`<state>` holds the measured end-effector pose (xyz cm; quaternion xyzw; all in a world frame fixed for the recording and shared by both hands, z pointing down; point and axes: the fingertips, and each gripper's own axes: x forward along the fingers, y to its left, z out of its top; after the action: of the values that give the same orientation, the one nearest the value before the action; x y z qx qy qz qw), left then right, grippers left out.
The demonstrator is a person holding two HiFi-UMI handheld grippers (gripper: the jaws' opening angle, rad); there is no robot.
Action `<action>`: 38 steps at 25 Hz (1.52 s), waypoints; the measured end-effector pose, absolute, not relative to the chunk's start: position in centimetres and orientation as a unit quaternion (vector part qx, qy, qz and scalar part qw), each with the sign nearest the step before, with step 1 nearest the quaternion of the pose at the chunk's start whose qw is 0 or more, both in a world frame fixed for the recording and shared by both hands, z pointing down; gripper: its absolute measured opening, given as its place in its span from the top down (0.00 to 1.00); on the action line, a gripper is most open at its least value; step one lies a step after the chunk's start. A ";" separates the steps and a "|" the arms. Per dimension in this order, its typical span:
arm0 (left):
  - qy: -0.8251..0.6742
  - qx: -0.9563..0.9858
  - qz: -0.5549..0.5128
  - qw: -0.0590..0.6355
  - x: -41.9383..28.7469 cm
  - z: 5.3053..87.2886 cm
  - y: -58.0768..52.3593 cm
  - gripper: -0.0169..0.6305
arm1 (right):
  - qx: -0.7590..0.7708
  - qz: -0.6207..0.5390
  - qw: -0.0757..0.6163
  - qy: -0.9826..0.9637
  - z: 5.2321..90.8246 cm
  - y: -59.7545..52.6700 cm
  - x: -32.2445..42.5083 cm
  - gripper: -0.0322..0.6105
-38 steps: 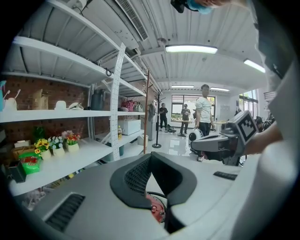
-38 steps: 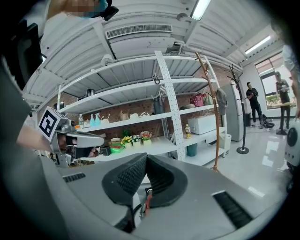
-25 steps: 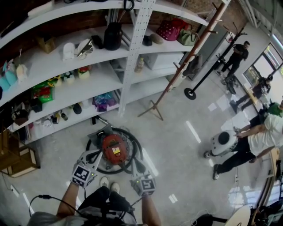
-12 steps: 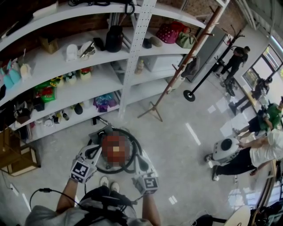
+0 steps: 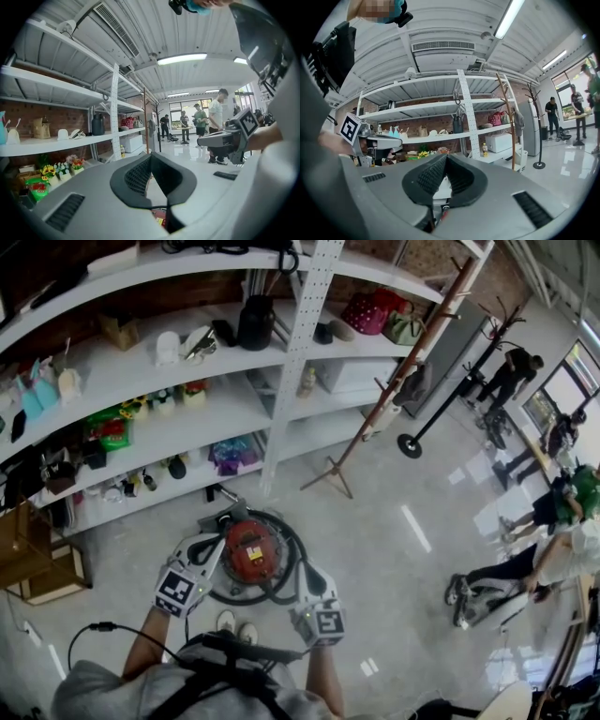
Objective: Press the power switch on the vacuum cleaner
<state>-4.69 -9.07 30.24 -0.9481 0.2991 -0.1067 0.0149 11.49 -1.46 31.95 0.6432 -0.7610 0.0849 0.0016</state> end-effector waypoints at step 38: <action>0.319 -0.943 -0.085 0.037 -5.7 27.7 -9.2 0.98 | 0.650 0.069 -0.007 -0.757 30.5 -0.6 11.8 0.94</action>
<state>-5.67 -9.24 27.67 -0.9431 0.3195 -0.0848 0.0369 11.78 -0.60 30.50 0.6503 -0.7565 0.0686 -0.0069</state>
